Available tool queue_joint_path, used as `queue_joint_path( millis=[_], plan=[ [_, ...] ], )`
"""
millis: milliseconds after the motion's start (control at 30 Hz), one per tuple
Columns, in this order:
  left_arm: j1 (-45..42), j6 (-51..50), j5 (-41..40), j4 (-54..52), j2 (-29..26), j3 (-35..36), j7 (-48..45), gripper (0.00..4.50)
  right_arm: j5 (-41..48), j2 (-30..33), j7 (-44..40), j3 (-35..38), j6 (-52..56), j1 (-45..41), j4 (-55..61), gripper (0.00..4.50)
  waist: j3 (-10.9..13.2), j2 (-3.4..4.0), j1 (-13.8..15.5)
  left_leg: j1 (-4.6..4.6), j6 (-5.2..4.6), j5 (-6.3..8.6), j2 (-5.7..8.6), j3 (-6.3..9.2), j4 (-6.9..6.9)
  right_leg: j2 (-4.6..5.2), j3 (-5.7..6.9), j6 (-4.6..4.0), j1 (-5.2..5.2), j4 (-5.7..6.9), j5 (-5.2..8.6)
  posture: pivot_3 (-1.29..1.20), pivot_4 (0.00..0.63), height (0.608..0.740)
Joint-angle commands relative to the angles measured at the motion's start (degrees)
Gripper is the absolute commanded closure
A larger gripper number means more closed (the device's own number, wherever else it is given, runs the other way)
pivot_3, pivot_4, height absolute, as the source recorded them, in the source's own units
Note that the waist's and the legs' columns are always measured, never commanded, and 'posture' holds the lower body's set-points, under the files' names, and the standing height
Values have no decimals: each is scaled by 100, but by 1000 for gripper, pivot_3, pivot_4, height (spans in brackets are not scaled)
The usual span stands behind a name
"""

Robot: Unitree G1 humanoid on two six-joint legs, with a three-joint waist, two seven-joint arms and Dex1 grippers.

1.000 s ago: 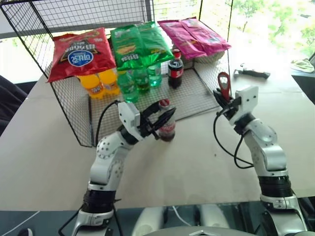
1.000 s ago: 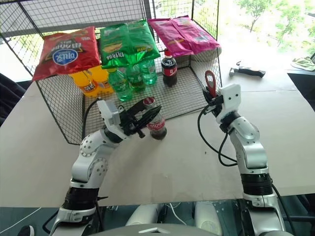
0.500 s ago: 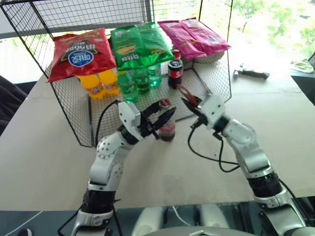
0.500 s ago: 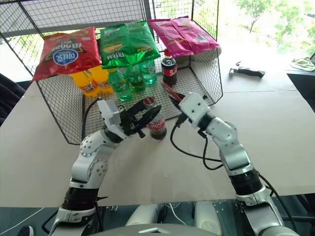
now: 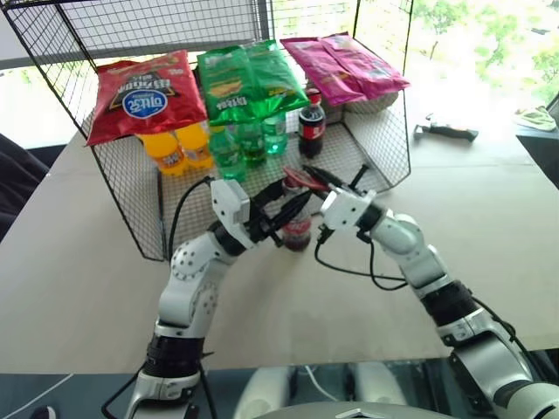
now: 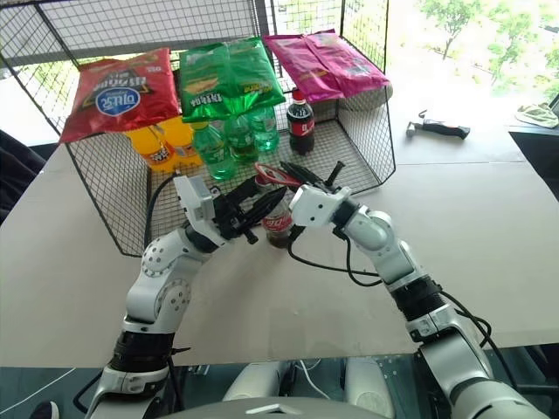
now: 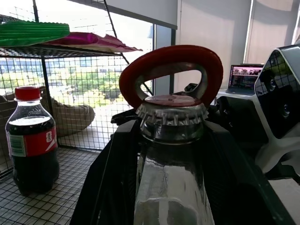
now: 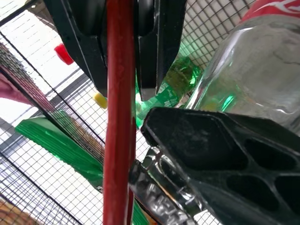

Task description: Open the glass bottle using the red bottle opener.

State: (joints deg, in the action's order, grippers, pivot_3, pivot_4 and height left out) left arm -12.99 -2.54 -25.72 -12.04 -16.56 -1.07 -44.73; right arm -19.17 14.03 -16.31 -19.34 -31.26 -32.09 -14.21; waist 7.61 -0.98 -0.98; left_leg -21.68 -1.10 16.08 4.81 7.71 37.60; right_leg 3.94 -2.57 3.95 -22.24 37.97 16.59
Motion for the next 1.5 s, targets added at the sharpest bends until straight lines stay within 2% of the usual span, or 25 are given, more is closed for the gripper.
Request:
queue_joint_path(
  millis=[33, 233, 367, 700, 1067, 1500],
  plan=[
    [77, -141, 44, 69, -32, -148, -33, 3071, -375, -69, 291, -163, -482, -152, -223, 4500, 0, 0, 1, 0, 0, 0, 0, 0, 0, 0, 0, 0, 1, 0, 0, 0, 150, 740],
    [94, -163, 38, 58, -21, -158, -36, 3071, -658, -151, 748, -173, -865, -342, -994, 4500, -1, 1, -4, 14, 1, 0, -2, 0, 0, -4, -1, 0, 14, 1, 0, 0, 150, 740],
    [112, -214, 20, 35, -42, -148, -48, 3071, -859, 23, 983, -209, -1420, -519, -1515, 4500, -4, 1, -14, 17, 0, 0, -1, -3, 0, -3, -4, 0, 16, 0, 0, 0, 150, 740],
    [70, -298, 4, 99, -82, -145, -82, 3071, -1264, 352, 1191, -353, -2324, -1007, -1956, 4500, -10, 3, -19, 20, 0, 0, -2, -3, 0, -5, -4, 0, 19, 1, 0, 0, 150, 740],
    [56, -389, 52, 114, -76, -155, -34, 3071, -1281, 394, 902, -466, -2297, -1258, -2064, 4500, -10, 3, -16, 69, 0, 0, -2, -6, -12, -6, -10, -1, 62, -3, 1, 0, 150, 740],
    [55, -418, 74, 146, -108, -191, -34, 3071, -1251, 717, 641, -325, -2135, -1670, -2013, 4500, -9, 4, -14, 74, 0, 0, -2, -10, -17, -6, -16, -1, 63, -3, 1, 0, 150, 740]
  ],
)
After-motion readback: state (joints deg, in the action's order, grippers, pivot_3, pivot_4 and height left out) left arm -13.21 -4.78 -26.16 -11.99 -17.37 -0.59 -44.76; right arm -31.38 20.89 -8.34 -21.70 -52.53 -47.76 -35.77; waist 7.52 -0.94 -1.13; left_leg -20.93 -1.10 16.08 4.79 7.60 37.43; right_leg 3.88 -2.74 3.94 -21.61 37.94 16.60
